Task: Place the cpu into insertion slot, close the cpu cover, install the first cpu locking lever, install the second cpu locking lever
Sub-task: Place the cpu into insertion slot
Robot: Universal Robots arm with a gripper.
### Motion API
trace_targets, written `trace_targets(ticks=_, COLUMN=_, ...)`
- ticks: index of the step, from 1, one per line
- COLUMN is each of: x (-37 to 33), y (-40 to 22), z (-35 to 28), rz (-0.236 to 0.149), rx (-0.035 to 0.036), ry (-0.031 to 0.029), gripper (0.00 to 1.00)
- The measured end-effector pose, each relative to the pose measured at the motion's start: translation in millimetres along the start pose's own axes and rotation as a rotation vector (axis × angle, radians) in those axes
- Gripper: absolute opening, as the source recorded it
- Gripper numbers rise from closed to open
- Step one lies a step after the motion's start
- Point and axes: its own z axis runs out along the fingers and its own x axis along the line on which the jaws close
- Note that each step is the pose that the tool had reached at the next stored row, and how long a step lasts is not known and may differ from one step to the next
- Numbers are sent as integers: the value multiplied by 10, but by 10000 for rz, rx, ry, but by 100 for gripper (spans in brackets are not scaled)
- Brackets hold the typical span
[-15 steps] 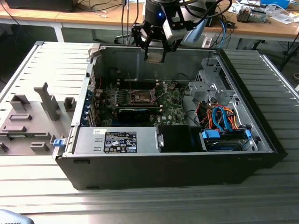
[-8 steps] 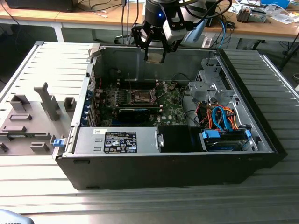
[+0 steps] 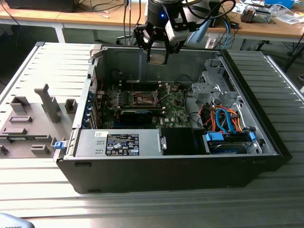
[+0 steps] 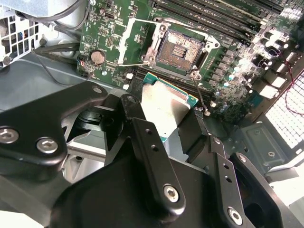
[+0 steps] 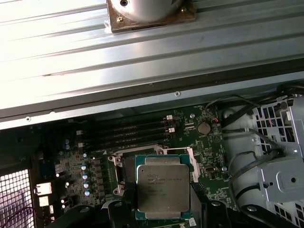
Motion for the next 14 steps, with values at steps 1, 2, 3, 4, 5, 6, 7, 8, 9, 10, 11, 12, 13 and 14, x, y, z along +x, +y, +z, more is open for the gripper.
trace_targets(ticks=1, x=0, y=0, z=1, rz=5, rx=0, ry=0, gripper=54)
trace_targets(ticks=2, x=0, y=0, z=1, rz=9, rx=0, ry=-1, gripper=54)
trace_targets(ticks=3, x=0, y=0, z=2, rz=12, rx=-1, ry=-1, gripper=54)
trace_targets(ticks=4, x=0, y=0, z=2, rz=16, rx=-1, ry=-1, gripper=54)
trace_targets(ticks=5, x=0, y=0, z=3, rz=22, rx=0, ry=-1, gripper=54)
trace_targets(ticks=6, x=0, y=0, z=3, rz=28, rx=-1, ry=-2, gripper=54)
trace_targets(ticks=7, x=0, y=0, z=4, rz=37, rx=-1, ry=-3, gripper=54)
trace_targets(ticks=8, x=0, y=0, z=5, rz=43, rx=-1, ry=-3, gripper=54)
trace_targets(ticks=9, x=0, y=0, z=6, rz=50, rx=-1, ry=-4, gripper=54)
trace_targets(ticks=10, x=0, y=-1, z=6, rz=55, rx=-1, ry=-5, gripper=54)
trace_targets(ticks=11, x=0, y=-1, z=6, rz=58, rx=0, ry=-5, gripper=54)
trace_targets(ticks=12, x=0, y=-1, z=8, rz=71, rx=4, ry=-7, gripper=54)
trace_targets(ticks=13, x=0, y=-1, z=10, rz=88, rx=6, ry=-9, gripper=54)
trace_targets(ticks=14, x=0, y=-1, z=10, rz=90, rx=6, ry=-9, gripper=54)
